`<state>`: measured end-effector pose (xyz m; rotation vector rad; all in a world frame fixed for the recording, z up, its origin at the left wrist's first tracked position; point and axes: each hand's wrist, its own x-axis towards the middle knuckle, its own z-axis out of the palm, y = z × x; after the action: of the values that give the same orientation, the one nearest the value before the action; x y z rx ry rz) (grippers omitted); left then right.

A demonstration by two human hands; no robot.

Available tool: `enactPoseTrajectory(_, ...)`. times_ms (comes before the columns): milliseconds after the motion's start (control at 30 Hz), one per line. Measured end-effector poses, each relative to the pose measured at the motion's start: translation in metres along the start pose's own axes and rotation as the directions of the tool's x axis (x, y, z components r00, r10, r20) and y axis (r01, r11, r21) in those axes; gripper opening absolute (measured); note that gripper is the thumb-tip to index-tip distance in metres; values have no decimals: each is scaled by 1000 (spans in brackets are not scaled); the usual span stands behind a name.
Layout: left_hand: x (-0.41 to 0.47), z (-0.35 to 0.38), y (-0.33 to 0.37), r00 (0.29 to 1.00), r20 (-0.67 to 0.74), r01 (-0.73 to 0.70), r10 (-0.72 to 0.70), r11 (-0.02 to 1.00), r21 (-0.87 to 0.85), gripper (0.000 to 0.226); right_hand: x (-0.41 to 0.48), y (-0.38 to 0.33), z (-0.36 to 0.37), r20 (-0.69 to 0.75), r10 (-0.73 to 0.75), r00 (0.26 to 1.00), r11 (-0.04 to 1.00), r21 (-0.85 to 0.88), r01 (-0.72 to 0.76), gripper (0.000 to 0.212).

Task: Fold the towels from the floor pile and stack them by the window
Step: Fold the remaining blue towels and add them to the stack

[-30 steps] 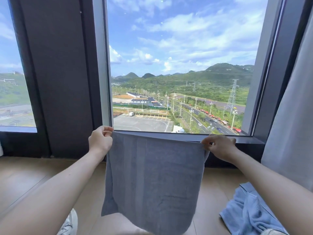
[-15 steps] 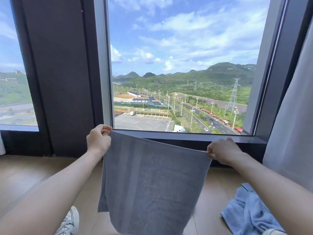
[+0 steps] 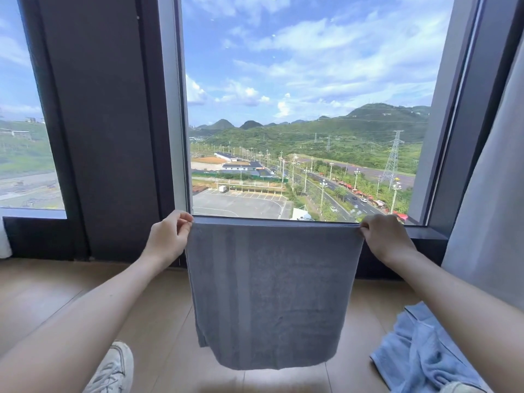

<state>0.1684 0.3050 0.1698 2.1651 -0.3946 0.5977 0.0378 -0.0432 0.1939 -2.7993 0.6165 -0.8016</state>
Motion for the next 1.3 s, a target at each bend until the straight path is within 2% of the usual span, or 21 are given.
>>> enactPoseTrajectory(133,1,-2,-4,992,46,-124,120,987,99,23,0,2,-2,-13,-20,1000,1000,-1,20,27)
enactPoseTrajectory(300,5,-2,0,992,26,-127,124,974,190,24,1,1,-3,-20,-32,999,997,71,33,29)
enactPoseTrajectory(433,2,-1,-1,983,101,-180,154,913,366,23,-3,2,-5,-27,-52,998,997,53,53,28)
enactPoseTrajectory(567,1,-1,-3,966,124,-258,226,852,455,23,-7,1,-7,-17,-84,996,996,19,85,28)
enactPoseTrajectory(733,0,2,3,979,98,-205,180,872,444,25,-7,0,-9,-30,-88,996,996,-24,87,30)
enactPoseTrajectory(967,2,1,8,996,-4,-82,87,956,283,24,-8,-4,-9,-40,-74,996,997,2,74,20)
enactPoseTrajectory(1067,1,-3,9,995,-37,-81,94,963,255,20,-9,-5,-10,-73,-72,995,997,35,75,15)
enactPoseTrajectory(1167,2,-8,10,977,-109,-158,182,968,196,18,-9,-4,-13,-147,-49,988,991,116,67,21)
enactPoseTrajectory(1233,4,-8,12,985,-58,-142,161,958,250,18,-8,-4,-14,-115,-33,993,994,100,45,29)
enactPoseTrajectory(1300,4,-6,11,997,0,-70,74,951,301,20,-9,-6,-11,-88,-34,996,996,83,42,26)
